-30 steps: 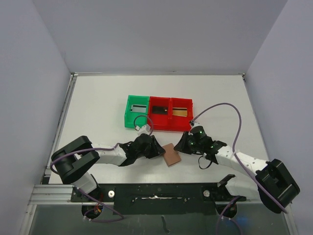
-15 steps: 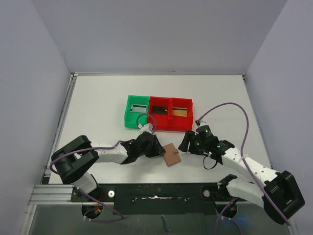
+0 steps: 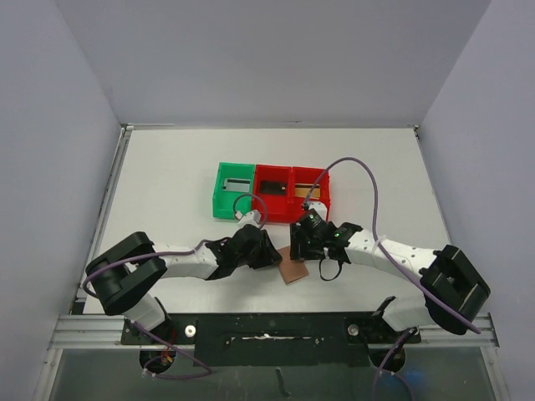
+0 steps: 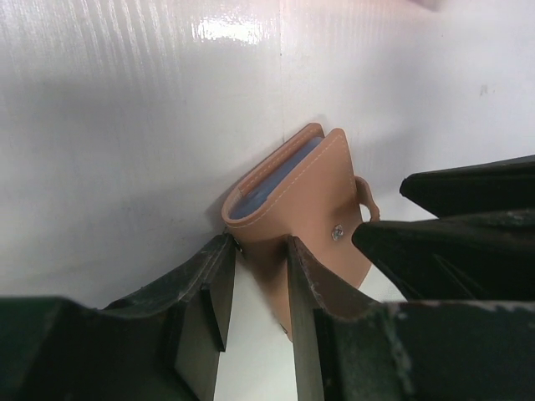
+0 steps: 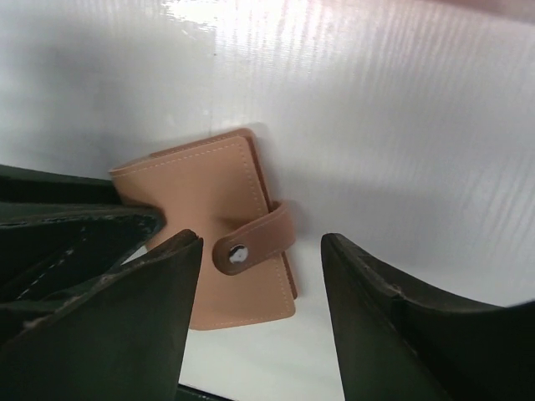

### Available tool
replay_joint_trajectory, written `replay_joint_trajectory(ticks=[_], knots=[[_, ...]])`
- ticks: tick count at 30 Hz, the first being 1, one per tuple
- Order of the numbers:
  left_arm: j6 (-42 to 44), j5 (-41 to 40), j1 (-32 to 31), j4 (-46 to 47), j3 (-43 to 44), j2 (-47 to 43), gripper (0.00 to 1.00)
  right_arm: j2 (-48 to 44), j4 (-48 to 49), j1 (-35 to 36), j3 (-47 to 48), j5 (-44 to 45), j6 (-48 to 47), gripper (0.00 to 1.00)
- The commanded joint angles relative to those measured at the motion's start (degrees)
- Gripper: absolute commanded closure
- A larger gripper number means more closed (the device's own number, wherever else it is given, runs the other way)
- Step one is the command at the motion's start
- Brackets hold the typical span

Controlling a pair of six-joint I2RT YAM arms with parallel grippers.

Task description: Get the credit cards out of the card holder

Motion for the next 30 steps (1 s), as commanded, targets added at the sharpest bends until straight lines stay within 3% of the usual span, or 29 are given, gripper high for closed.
replay_joint_trajectory(ticks=[1, 12, 26, 30], knots=[[1.0, -1.4, -0.3, 0.2, 0.5, -2.8, 0.72, -0.4, -1.6, 0.1, 1.4, 5.1, 0.5, 0.43], [1.3, -1.5, -0.3, -0.5, 1.3, -2.4, 0.72, -4.7, 0.6, -4.9, -3.6, 0.0, 0.0, 0.67], [1.7, -1.4, -0.3, -1.4, 1.8, -2.4, 0.71, -2.1, 6.5, -7.1, -4.0, -7.9, -5.2, 0.78], [2.2, -1.9, -0.3, -2.1, 1.9, -3.0, 0.71, -1.1, 5.9, -7.2, -3.3, -7.7, -5.7, 0.92]])
